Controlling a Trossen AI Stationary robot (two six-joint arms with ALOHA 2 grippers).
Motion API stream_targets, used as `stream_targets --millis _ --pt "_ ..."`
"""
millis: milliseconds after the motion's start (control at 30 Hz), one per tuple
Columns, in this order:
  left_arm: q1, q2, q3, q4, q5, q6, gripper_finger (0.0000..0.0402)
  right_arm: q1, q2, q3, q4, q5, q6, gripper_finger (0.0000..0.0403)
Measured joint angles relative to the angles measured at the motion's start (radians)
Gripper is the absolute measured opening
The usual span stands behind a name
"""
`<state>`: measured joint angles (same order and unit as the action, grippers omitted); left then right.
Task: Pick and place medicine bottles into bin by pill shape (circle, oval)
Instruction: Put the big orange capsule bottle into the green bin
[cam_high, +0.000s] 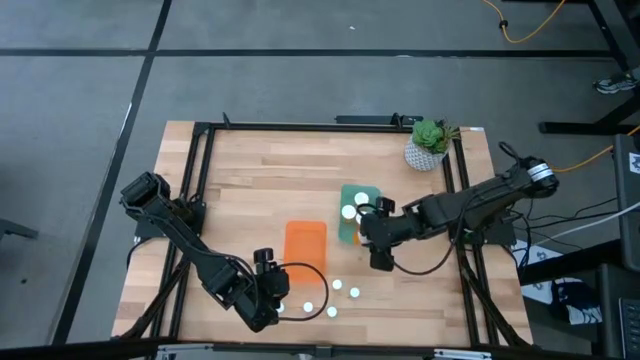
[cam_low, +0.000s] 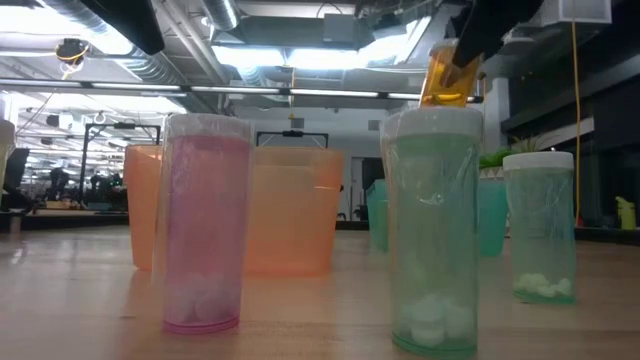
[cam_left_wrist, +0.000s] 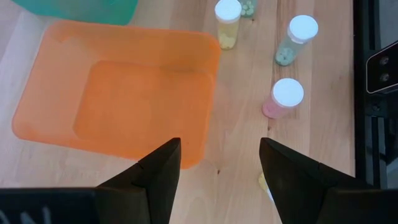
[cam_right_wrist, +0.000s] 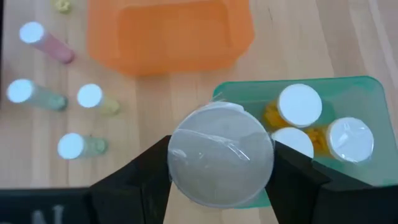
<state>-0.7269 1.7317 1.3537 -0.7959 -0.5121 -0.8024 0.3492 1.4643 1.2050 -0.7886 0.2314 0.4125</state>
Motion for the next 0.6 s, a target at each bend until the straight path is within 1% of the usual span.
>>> stream_targets --millis 267,600 --pt "0.002 0.000 0.000 0.001 0.000 0.000 0.0212 -0.048 0.067 -0.020 0.045 0.008 -0.046 0.0215" --pt "0.003 0.000 0.000 0.000 0.000 0.000 0.0212 -0.128 0.145 -0.020 0.072 -0.028 -0.106 0.0215"
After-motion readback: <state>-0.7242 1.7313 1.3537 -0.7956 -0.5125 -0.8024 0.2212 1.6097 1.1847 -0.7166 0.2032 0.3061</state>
